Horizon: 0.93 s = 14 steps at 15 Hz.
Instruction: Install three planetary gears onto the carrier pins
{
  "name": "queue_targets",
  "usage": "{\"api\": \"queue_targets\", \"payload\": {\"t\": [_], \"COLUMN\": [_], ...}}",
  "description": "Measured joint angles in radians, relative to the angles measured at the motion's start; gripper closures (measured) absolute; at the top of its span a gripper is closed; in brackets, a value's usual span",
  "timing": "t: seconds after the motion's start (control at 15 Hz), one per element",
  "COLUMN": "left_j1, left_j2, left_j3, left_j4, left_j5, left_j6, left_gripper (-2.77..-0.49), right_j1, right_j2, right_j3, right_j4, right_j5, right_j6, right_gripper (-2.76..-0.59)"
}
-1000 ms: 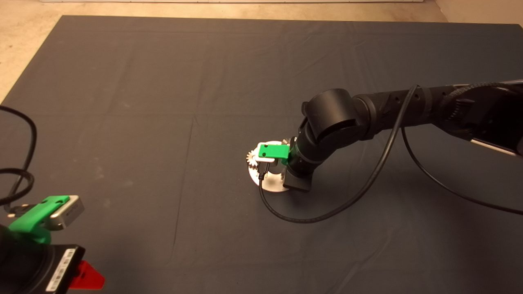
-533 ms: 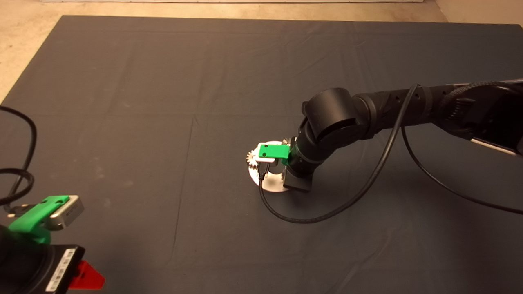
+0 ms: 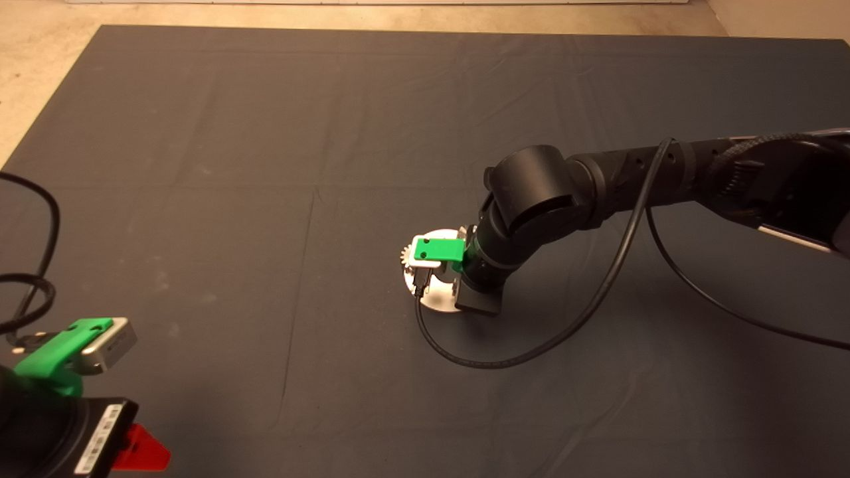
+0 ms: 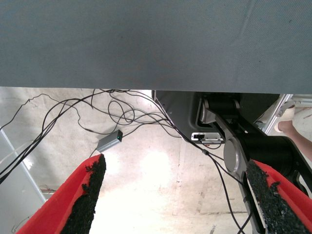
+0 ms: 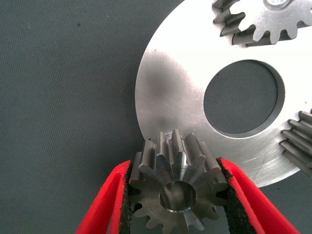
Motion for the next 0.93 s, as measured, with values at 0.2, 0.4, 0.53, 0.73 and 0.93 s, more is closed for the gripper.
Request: {"api": "queue_targets", "payload": {"t": [0.2, 0.4, 0.53, 0.73, 0.93], "left_j1": [0.0, 0.0, 0.0, 0.0, 0.0], "left_j2": [0.0, 0.0, 0.0, 0.0, 0.0], "left_j3": [0.0, 0.0, 0.0, 0.0, 0.0], "left_j4": [0.0, 0.0, 0.0, 0.0, 0.0], "left_j5": [0.0, 0.0, 0.0, 0.0, 0.0], "left_j6": [0.0, -0.001, -0.002, -0.002, -0.002], "left_gripper": [-2.04, -2.04, -2.04, -2.04, -2.04], "right_j1": [0.0, -0.011, -0.011, -0.011, -0.01], "right_j2": [0.008, 0.011, 0.011, 0.004, -0.004], "right_j3": [-0.001, -0.001, -0.002, -0.004, -0.011], "right_j4": [0.0, 0.0, -0.001, 0.0, 0.002], "right_j5": [0.0, 0.001, 0.001, 0.008, 0.015], "right_j6": [0.0, 0.0, -0.001, -0.009, -0.015], "right_gripper": [-1.07, -1.06, -1.06, -1.06, -1.06]}}
